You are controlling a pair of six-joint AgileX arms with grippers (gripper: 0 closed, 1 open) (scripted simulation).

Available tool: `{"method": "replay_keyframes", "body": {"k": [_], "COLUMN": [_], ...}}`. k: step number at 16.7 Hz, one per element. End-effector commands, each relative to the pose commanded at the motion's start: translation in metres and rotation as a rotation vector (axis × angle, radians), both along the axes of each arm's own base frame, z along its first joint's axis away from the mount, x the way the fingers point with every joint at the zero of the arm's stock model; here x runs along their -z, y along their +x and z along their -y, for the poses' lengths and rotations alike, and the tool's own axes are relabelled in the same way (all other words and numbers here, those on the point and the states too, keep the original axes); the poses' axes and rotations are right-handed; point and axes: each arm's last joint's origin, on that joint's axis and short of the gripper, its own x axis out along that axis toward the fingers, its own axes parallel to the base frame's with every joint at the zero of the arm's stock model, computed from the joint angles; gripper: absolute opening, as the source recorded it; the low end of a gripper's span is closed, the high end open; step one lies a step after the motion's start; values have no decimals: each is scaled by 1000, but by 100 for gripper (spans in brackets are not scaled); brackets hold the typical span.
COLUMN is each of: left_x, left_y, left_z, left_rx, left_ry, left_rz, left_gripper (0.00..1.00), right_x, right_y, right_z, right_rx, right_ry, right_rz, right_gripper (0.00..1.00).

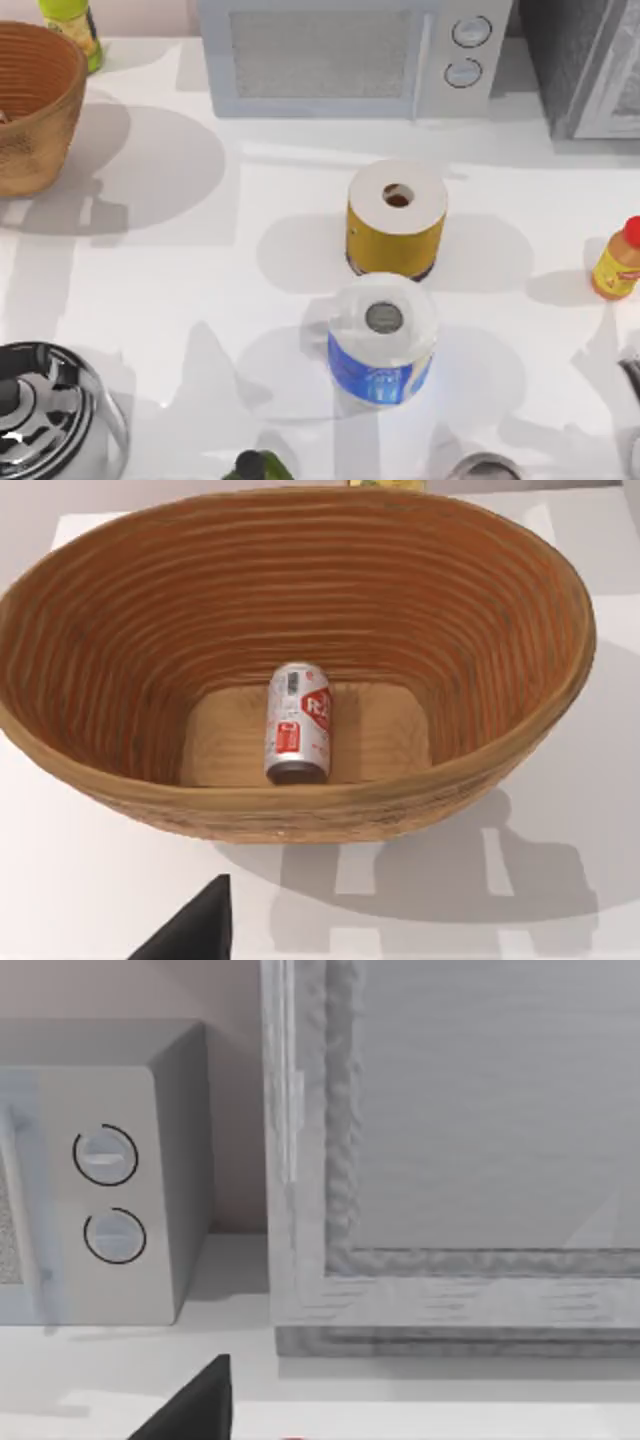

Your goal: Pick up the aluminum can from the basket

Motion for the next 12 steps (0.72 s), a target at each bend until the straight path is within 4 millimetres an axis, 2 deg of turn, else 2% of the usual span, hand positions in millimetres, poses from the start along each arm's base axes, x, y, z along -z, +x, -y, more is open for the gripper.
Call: {"method": "replay_keyframes", "body": {"k": [3, 5, 9, 12], "left_x": [-9, -3, 34, 73], "left_y": [65, 109, 188, 229], "left_z": [-12, -22, -43, -57], "left_rx": [7, 12, 17, 15], "left_ry": [-11, -24, -57, -82], "left_rz": [-181, -298, -509, -635], "left_gripper": [100, 100, 100, 100], "right_x": [0, 0, 0, 0], "right_y": [0, 0, 0, 0], "right_z": [0, 0, 0, 0], "right_rx": [0, 0, 0, 0], "right_ry": [0, 0, 0, 0], "right_rz": [0, 0, 0, 0], "right_gripper": [100, 100, 100, 100]}}
